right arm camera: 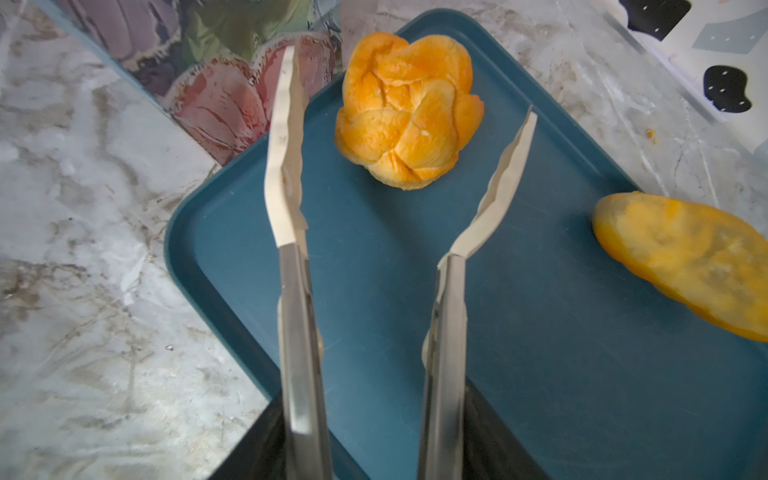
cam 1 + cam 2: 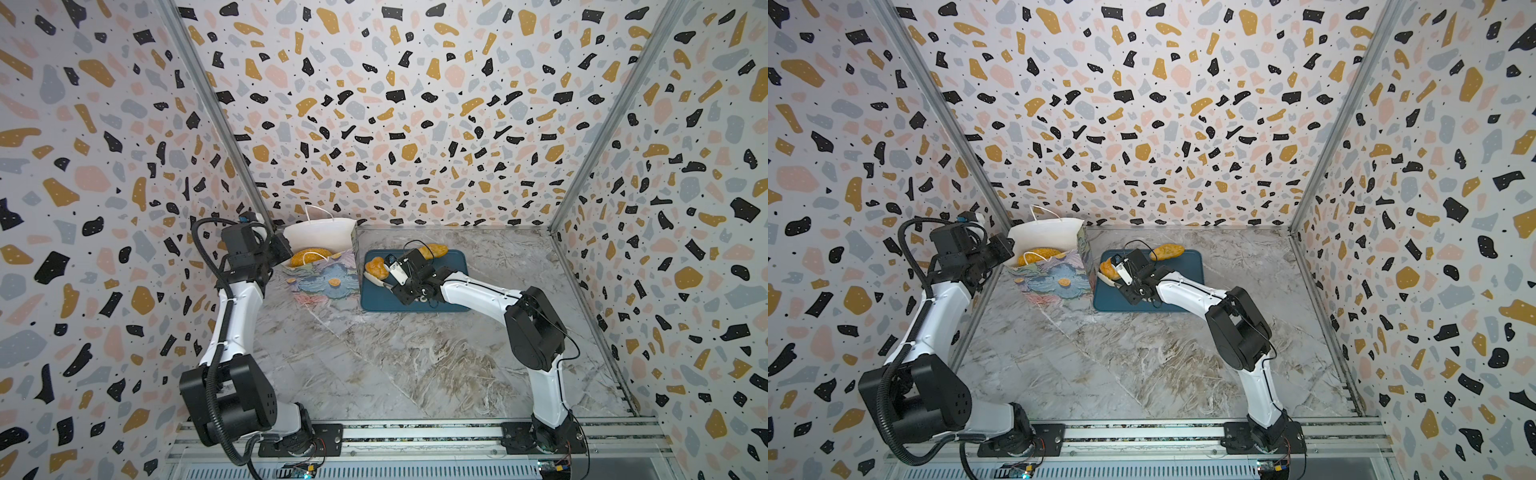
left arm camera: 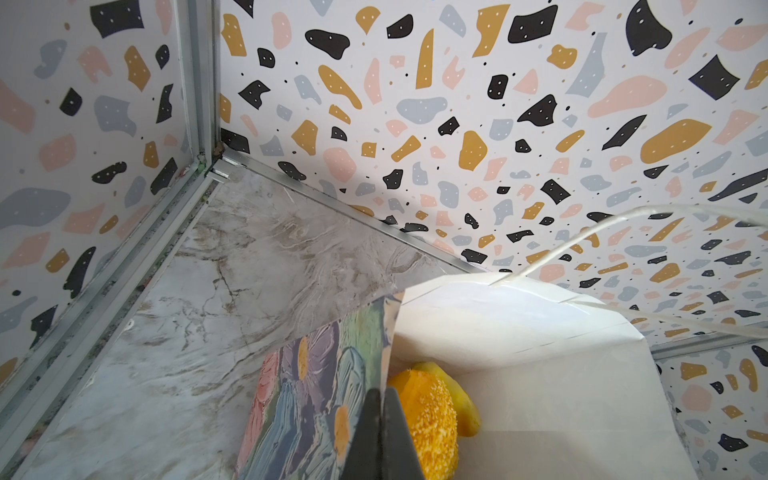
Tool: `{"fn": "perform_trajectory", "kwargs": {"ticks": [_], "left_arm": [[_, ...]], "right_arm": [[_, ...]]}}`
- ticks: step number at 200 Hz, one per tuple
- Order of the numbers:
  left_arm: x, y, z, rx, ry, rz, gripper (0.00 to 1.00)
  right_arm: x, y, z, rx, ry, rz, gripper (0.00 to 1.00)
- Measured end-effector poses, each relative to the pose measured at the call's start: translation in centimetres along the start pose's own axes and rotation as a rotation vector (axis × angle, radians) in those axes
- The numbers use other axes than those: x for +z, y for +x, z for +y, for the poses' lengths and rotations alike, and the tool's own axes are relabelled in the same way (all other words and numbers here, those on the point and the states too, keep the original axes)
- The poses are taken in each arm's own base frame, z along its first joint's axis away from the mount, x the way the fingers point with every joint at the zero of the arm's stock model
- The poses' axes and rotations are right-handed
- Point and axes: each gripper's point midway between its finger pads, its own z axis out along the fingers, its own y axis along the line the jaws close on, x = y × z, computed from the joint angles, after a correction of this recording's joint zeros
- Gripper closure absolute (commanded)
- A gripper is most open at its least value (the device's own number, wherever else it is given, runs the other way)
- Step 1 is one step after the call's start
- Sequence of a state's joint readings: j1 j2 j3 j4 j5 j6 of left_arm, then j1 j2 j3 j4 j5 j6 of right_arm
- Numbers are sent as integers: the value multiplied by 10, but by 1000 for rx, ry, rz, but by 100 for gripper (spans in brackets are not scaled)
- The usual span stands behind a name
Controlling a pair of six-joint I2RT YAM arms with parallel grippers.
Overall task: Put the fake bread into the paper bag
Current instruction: 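Lower the open tongs with the right gripper around the braided bun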
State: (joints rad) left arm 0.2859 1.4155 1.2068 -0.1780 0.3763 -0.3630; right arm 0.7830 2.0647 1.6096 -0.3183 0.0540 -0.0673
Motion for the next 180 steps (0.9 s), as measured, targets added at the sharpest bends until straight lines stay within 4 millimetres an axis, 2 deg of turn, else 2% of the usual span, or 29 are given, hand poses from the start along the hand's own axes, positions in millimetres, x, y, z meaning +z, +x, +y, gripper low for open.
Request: {"fn": "perform_trajectory", "kwargs": {"ticks": [75,132,180], "left_arm": [[0,0,0,0,0,0,100],[0,0,0,0,0,0,100],[0,0,0,0,0,0,100]], "right_arm": [[26,-4,-2,-9,10,54,42],[23,-9,-4,-9,13,62,48],[23,-7,-3,-9,8,72,49]]}}
